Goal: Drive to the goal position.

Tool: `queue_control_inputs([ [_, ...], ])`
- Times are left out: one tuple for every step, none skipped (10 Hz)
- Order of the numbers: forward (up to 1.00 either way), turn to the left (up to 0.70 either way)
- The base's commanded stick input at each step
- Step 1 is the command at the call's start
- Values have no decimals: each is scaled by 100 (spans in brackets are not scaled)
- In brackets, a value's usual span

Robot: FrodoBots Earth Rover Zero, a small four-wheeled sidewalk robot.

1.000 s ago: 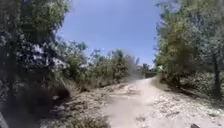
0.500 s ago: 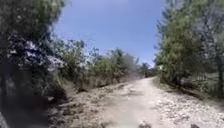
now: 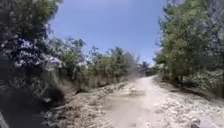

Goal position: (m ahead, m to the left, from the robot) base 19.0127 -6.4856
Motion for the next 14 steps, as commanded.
queue_control_inputs([
  [0, 0],
  [-17, 0],
  [-38, 0],
  [-6, 0],
  [-1, 0],
  [0, 0],
  [0, 0],
  [0, 0],
  [0, 0],
  [2, 0],
  [4, 0],
  [3, 0],
  [3, 0],
  [3, 0],
])
